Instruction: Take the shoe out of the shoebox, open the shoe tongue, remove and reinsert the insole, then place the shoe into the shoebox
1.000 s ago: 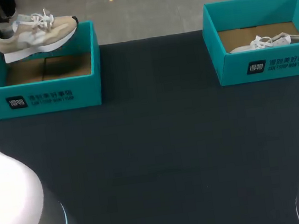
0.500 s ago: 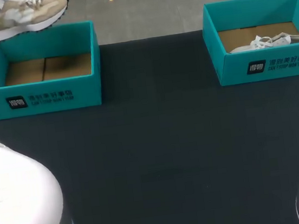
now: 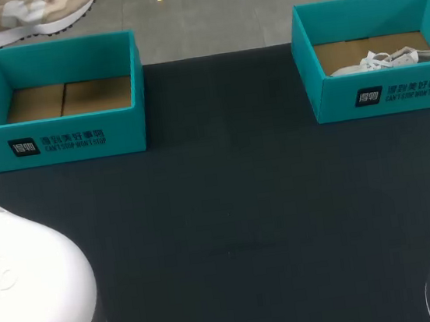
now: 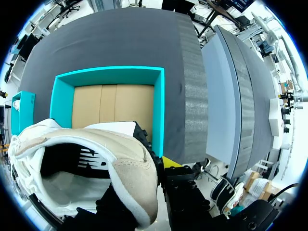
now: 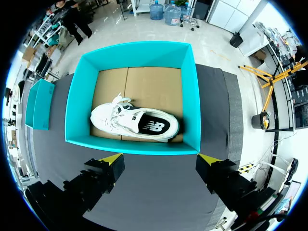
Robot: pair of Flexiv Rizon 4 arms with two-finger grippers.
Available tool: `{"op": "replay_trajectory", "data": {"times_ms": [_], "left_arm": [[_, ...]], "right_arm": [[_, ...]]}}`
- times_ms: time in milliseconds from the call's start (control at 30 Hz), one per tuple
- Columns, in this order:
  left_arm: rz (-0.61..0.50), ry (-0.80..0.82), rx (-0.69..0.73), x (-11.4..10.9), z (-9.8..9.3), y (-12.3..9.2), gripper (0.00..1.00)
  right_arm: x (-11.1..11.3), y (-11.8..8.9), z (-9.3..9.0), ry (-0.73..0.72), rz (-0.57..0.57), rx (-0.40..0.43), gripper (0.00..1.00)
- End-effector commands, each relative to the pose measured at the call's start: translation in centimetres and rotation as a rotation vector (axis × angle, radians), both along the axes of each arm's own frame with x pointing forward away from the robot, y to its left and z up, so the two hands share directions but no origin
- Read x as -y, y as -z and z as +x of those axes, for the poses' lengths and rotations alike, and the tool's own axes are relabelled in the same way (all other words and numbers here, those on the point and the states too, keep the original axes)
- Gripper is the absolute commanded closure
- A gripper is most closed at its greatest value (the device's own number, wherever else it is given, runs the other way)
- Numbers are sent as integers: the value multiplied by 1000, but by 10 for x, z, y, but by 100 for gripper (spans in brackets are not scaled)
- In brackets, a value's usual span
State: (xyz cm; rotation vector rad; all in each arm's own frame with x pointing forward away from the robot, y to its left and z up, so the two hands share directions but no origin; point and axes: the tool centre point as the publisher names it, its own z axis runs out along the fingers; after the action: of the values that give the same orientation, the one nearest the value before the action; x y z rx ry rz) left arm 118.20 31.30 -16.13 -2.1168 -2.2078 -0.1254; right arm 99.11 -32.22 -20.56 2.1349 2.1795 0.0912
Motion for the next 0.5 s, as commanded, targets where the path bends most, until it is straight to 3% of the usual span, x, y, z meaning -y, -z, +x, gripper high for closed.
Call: {"op": "replay_trajectory", "data": {"times_ms": [33,167,500], "left_arm": [[3,4,32,1,-7,0,100],[3,4,32,1,-7,0,100],[24,-29,34,39,-48,-15,100]], "right_arm": [[0,0,1,0,-1,-2,0],[0,0,1,0,-1,-2,0],[0,0,1,0,-1,-2,0]]}}
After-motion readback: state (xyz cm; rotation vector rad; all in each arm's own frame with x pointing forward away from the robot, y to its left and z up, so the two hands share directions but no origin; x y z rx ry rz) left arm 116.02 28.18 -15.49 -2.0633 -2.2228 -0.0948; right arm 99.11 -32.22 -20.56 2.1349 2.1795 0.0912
